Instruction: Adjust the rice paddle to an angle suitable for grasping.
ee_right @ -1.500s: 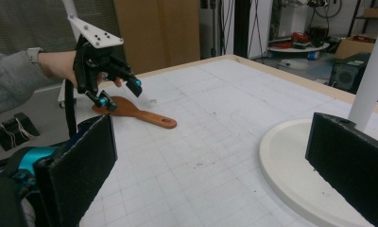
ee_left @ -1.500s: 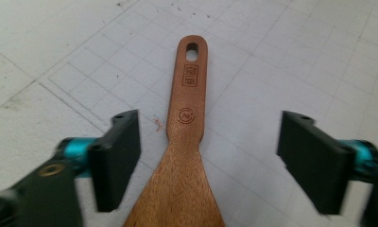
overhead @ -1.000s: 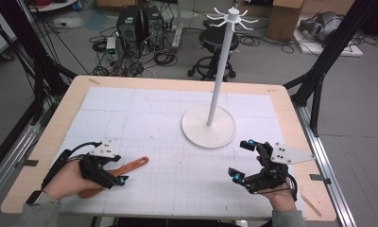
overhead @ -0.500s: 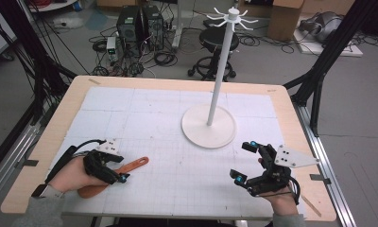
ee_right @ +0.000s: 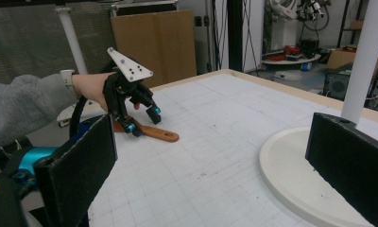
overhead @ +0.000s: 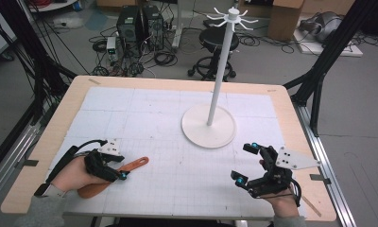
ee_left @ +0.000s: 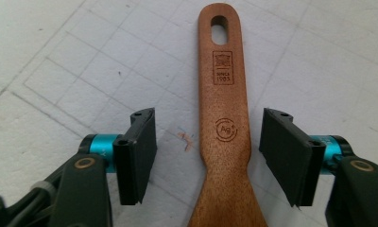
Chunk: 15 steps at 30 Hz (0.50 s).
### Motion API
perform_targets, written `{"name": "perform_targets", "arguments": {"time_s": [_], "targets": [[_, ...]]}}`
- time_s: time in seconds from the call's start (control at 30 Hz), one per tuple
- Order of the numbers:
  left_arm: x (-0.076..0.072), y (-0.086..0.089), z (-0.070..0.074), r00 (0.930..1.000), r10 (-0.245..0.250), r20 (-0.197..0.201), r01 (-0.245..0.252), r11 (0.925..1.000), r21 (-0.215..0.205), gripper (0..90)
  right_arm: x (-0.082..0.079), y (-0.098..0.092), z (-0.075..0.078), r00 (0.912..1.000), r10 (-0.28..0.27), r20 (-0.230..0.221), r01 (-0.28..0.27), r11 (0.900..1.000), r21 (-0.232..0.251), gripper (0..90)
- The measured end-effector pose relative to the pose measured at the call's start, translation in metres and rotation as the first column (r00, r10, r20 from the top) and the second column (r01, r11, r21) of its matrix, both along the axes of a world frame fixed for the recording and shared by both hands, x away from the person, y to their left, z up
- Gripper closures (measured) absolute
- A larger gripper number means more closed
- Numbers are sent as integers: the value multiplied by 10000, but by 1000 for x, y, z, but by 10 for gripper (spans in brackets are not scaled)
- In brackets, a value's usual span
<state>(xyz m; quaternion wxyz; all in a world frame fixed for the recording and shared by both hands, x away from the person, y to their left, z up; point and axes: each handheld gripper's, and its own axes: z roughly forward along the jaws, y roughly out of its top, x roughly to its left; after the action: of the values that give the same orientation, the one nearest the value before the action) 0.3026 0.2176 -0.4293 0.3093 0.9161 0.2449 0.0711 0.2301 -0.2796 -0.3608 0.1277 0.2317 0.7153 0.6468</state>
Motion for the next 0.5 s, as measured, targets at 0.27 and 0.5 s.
{"name": "perform_targets", "arguments": {"time_s": [0.27,0.5], "targets": [[-4,-4,2,9996,-211,192,207,9996,189,479,0,-1,-1,10000,-38,-30,38,10000,-10,18],[-5,-4,3,9990,-421,141,418,9989,212,590,1,-2,-1,10000,-44,-29,44,10000,4,18]]}}
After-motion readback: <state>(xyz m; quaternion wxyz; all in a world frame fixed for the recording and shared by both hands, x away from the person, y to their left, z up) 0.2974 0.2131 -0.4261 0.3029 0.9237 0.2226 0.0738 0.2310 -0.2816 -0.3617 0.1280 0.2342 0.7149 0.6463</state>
